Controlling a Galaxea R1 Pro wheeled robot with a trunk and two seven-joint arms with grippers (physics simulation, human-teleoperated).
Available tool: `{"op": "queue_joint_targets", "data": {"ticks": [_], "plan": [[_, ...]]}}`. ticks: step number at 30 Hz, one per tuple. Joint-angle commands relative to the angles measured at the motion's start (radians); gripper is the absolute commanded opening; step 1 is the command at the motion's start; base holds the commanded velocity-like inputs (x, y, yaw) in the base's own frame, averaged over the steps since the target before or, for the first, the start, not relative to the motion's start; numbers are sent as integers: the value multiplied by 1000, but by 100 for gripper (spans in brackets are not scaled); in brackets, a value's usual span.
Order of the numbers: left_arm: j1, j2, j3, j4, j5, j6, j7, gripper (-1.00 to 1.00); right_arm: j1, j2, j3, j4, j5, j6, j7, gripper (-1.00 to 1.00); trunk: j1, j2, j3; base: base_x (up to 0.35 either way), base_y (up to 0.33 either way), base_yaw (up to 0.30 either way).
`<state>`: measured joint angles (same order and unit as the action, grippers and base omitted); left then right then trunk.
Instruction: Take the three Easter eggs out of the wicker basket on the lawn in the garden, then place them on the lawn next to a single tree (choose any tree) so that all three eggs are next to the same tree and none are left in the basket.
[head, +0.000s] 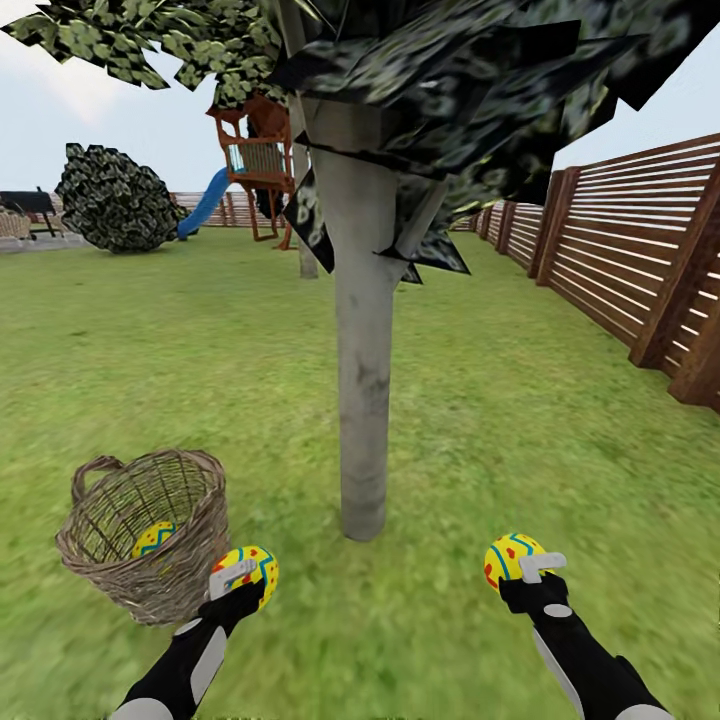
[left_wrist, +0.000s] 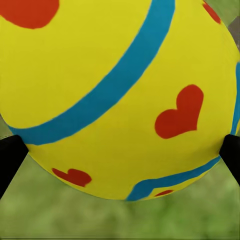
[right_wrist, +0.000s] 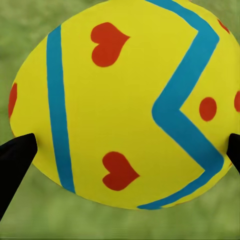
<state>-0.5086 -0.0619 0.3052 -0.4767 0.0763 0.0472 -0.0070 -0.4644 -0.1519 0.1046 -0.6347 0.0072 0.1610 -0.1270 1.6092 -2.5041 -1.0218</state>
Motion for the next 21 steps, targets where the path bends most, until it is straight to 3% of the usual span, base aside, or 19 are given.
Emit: {"op": "queue_joint_targets", "data": {"ticks": [1,14,21], "plan": [[0,-1,3,-2,8,4,-1,-100,0,-1,8,-2,1,8,-8,-100,0,-1,-5,0,0,0],[0,-1,3,-2,8,3,-1,-100,0,-1,8,-2,1,8,-8,-100,6,-4,-54,0,0,0],[0,-4,4,-2,9,2,-2,-100,0,0,9,-1,2,8,-8,-100,6,-4,-54,107,0,0]]}}
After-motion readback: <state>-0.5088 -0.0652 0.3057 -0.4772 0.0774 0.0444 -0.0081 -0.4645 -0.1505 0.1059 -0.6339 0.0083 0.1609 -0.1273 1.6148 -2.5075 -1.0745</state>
